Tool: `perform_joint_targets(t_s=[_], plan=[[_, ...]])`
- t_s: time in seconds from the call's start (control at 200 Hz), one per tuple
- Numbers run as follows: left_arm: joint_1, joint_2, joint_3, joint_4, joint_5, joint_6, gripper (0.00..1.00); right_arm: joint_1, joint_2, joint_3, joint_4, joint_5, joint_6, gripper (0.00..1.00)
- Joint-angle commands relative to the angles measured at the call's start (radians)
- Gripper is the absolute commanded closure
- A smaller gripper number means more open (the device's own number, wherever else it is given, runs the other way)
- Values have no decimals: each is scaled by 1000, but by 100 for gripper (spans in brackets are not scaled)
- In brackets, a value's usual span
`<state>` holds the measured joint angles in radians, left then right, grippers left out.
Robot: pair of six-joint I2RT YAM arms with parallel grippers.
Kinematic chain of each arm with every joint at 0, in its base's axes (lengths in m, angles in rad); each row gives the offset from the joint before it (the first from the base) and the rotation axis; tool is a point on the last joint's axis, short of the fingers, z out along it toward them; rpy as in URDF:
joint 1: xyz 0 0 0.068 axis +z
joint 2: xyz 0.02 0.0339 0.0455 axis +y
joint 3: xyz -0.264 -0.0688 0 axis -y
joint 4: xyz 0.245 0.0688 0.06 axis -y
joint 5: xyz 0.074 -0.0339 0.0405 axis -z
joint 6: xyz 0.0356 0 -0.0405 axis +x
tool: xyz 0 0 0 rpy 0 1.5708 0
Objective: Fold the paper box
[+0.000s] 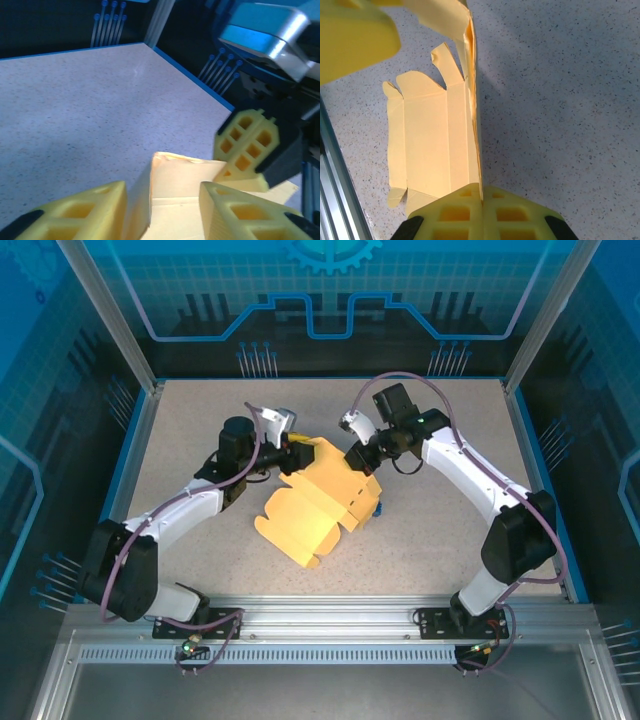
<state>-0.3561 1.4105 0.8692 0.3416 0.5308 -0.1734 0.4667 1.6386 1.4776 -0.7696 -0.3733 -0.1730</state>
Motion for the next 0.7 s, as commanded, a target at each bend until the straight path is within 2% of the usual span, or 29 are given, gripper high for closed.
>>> perform_joint_targets(t_s=[0.0, 0.11, 0.34, 0.695], plan=[[3, 11, 19, 26, 120, -23, 62, 11, 12, 21, 0, 7, 28, 100], [-5, 17, 13, 34, 150, -37, 64, 12, 13, 23, 13, 19, 49, 100], [-24, 56, 10, 48, 141, -40, 59, 22, 18, 15, 39, -3, 57, 100], [-8, -28, -38, 7, 24, -9, 48, 26, -13, -14, 28, 36, 6, 100]])
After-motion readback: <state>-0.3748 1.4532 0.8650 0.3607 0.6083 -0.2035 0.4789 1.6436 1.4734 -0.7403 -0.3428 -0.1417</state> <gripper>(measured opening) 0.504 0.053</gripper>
